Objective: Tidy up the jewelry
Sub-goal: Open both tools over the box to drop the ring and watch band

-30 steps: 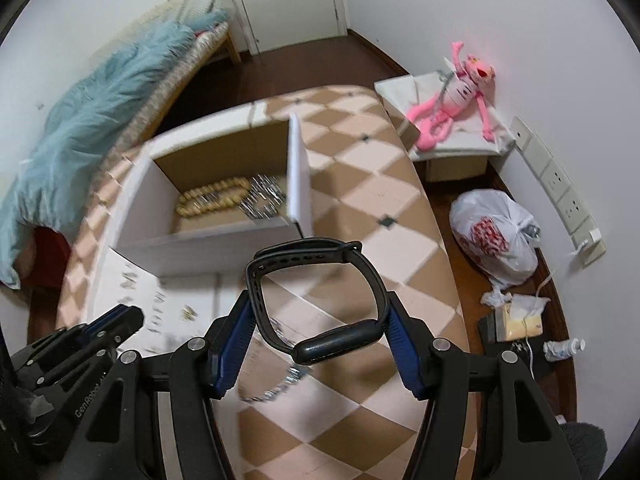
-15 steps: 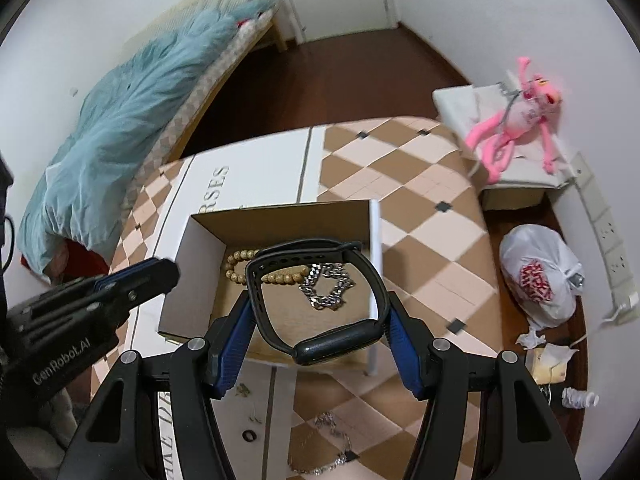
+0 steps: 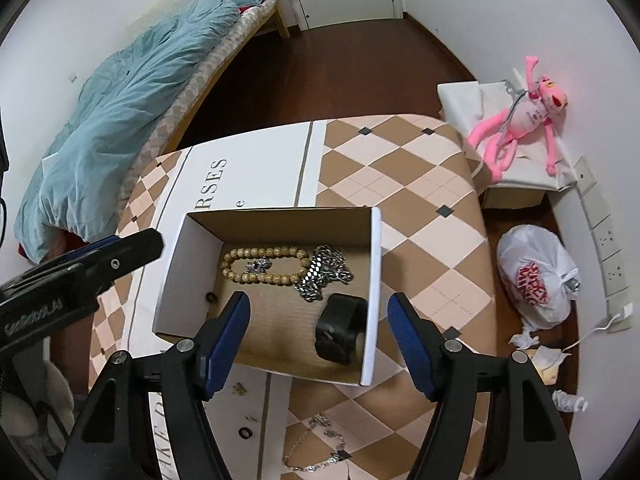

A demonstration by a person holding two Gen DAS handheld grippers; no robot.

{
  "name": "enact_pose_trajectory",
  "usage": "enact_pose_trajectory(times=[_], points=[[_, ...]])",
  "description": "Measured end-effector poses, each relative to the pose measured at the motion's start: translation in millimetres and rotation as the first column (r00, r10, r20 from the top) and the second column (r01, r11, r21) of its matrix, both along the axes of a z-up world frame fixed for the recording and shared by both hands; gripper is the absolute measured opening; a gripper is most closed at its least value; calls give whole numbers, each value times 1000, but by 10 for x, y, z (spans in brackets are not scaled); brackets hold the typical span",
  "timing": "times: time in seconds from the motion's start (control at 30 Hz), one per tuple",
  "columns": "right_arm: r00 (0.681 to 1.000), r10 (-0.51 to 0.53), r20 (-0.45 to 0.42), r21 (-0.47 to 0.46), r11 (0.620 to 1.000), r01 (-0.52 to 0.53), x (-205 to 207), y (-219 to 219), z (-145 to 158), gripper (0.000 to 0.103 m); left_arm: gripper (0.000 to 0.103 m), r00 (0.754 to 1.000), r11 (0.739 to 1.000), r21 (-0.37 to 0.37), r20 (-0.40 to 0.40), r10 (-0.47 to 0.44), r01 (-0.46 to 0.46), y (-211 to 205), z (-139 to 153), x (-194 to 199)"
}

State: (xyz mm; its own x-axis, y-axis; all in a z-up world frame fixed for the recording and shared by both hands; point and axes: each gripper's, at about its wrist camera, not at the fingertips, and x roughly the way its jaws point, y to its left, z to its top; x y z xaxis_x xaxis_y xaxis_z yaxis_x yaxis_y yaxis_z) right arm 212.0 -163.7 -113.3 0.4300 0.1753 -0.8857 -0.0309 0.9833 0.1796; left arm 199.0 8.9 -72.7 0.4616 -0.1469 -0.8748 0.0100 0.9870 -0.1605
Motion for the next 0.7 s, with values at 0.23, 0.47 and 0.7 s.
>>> enact_pose_trajectory(times=[0.23, 0.47, 0.7], points=[[1000, -3, -13, -121, 993, 1, -108, 27, -53, 97, 99, 999, 994, 101, -6, 35, -34, 73, -158, -159], [999, -29, -23, -166, 986, 24, -173, -9, -100, 98, 99, 999, 989, 141, 9, 53, -53, 87, -214, -302], [999, -39, 19, -184, 982, 42, -286, 23, 122, 98, 99, 997, 988, 135, 49, 66, -72, 103, -37, -435]])
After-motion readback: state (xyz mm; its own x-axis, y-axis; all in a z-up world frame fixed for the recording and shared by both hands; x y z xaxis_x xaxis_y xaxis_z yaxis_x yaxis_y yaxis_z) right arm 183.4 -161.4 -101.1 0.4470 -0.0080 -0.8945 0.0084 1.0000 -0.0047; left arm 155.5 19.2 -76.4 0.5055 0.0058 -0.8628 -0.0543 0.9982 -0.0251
